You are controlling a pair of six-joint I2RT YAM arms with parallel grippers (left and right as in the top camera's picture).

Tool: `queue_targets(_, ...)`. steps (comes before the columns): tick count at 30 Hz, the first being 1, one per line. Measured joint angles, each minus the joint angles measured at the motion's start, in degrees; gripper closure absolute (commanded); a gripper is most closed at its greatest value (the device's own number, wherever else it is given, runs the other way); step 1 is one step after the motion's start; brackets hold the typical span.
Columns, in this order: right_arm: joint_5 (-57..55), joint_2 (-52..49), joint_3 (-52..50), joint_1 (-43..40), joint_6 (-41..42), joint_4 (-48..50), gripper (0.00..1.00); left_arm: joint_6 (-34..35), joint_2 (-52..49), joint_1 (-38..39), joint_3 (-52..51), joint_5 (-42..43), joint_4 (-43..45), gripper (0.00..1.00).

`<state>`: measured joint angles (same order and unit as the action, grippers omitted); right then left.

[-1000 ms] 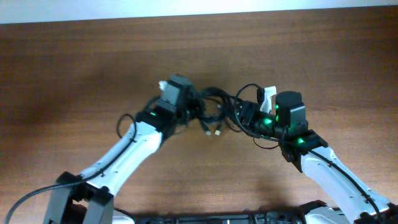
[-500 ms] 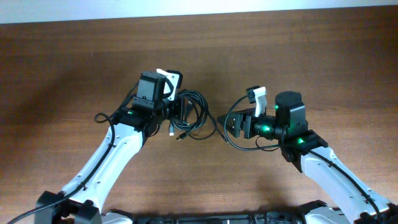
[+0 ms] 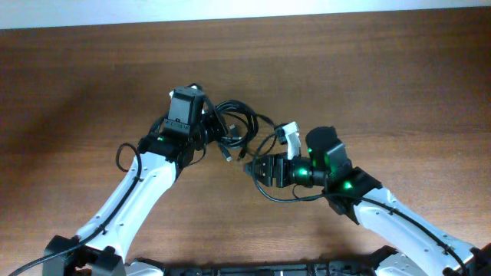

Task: Untangle cables

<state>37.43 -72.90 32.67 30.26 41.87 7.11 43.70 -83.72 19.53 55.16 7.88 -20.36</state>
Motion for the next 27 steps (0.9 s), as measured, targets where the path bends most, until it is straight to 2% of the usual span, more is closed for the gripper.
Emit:
queue_targets(2, -4.7, 0.0, 0.0, 1.0, 3.4, 0.4, 0.47, 4.3, 0.0, 0.0, 0.0, 0.0, -0.3, 1.00)
queue_targets(5, -10.1, 0.0, 0.0, 1.6, 6.3, 1.1, 0.49, 7.8, 0.0, 0.0, 0.0, 0.6, -0.5, 1.00)
queue_targets(7, -11.6, 0.0, 0.0, 1.7, 7.4, 2.0, 0.50, 8.9, 0.0, 0.0, 0.0, 1.2, -0.9, 1.00)
queue_targets(11, -13.7, 0.0, 0.0, 1.8, 8.2, 6.0, 0.60, 10.0, 0.0, 1.1, 0.0, 1.4, -1.4, 1.00)
queue_targets(15, -14.3, 0.0, 0.0, 1.8, 8.5, 6.1, 0.63, 10.3, 0.0, 2.8, 0.0, 1.8, -1.3, 1.00)
queue_targets(19, -14.3, 0.0, 0.0, 2.0, 8.7, 6.0, 0.72, 12.5, 0.0, 2.8, 0.0, 1.7, -1.2, 1.00)
queue_targets(21, -14.3, 0.0, 0.0, 2.2, 8.9, 6.0, 0.81, 13.1, 0.0, 2.8, 0.0, 1.7, -1.1, 1.00)
queue_targets(23, -14.2, 0.0, 0.0, 2.8, 8.9, 6.0, 0.96, 13.5, 0.0, 2.7, 0.0, 1.7, -0.9, 1.00)
queue_targets(27, -14.5, 0.0, 0.0, 3.3, 8.9, 5.4, 0.96, 13.7, 0.0, 2.8, 0.0, 1.8, -0.8, 1.00)
